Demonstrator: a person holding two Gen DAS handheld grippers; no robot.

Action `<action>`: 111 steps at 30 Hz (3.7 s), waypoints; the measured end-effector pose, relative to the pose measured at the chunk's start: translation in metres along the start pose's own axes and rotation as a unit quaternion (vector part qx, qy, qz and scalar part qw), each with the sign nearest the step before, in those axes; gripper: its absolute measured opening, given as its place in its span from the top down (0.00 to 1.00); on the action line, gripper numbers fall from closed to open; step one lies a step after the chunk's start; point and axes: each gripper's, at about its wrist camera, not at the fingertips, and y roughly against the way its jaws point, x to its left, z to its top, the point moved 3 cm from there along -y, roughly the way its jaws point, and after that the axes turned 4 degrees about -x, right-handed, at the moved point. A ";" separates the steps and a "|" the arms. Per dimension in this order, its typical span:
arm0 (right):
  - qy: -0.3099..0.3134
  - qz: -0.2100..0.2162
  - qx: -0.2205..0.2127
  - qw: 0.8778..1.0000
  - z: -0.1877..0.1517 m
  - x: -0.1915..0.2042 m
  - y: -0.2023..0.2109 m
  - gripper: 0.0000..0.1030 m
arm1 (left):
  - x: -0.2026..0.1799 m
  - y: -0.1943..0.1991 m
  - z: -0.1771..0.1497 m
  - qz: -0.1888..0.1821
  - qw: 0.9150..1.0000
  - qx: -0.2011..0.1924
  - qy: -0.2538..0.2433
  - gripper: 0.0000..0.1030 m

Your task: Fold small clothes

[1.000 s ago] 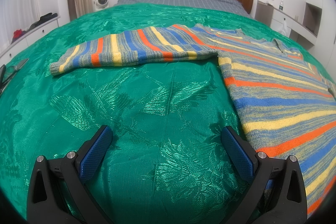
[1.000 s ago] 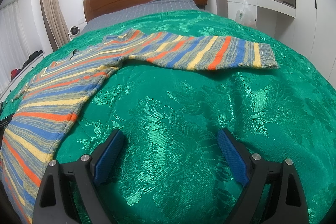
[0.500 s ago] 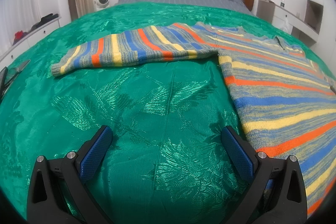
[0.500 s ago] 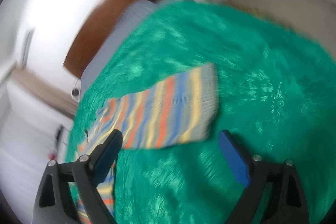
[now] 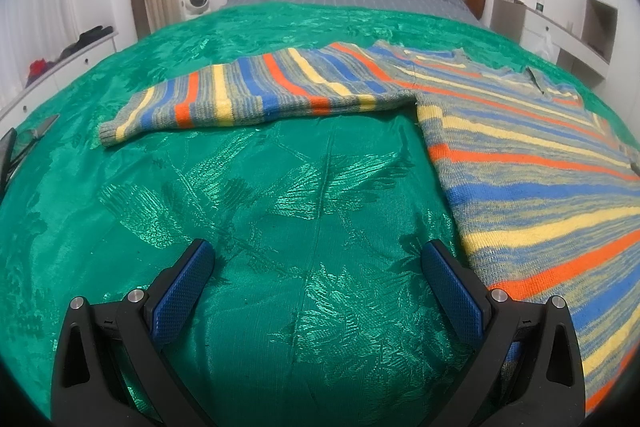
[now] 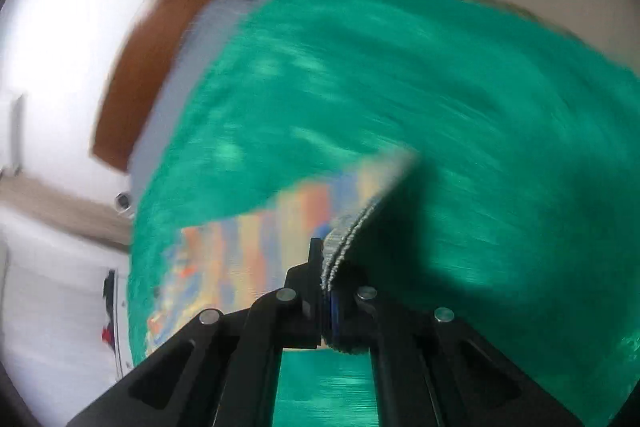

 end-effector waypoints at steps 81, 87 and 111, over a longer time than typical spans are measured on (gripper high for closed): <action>0.299 -0.132 -0.054 0.943 -0.140 0.026 -0.022 0.00 | 0.164 -0.072 0.100 -0.009 0.948 0.199 0.249 0.47; 0.299 -0.133 -0.055 0.943 -0.139 0.026 -0.023 0.00 | 0.133 -0.069 0.126 0.000 0.966 0.163 0.203 0.95; 0.299 -0.128 -0.058 0.944 -0.140 0.025 -0.023 0.00 | -0.205 0.003 0.087 -0.182 0.960 0.131 -0.168 0.28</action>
